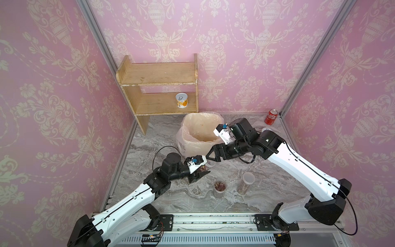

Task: Empty the moldy dried flower tea in the jars
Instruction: Unscrew the lid from the jar.

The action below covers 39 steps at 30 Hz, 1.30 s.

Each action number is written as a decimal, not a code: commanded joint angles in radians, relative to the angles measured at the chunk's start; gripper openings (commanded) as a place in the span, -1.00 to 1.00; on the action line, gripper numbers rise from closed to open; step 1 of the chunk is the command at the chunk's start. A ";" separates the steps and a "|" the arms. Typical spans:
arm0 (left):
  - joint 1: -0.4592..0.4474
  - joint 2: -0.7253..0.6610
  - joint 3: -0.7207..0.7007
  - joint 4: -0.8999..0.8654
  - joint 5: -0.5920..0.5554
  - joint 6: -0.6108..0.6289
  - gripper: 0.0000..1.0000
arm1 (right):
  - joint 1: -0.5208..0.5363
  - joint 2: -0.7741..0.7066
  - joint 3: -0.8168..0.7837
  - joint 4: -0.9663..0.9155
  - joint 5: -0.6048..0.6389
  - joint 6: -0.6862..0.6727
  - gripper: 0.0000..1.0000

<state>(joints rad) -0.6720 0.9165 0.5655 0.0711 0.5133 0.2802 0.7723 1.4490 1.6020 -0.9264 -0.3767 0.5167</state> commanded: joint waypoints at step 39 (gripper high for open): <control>-0.006 0.053 0.029 0.101 0.369 -0.190 -0.99 | 0.089 0.142 0.199 -0.337 -0.105 -1.428 -0.54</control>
<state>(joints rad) -0.6720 0.9619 0.5655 0.1184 0.8070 0.1772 0.8349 1.5612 1.7821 -1.2163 -0.5068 -0.6422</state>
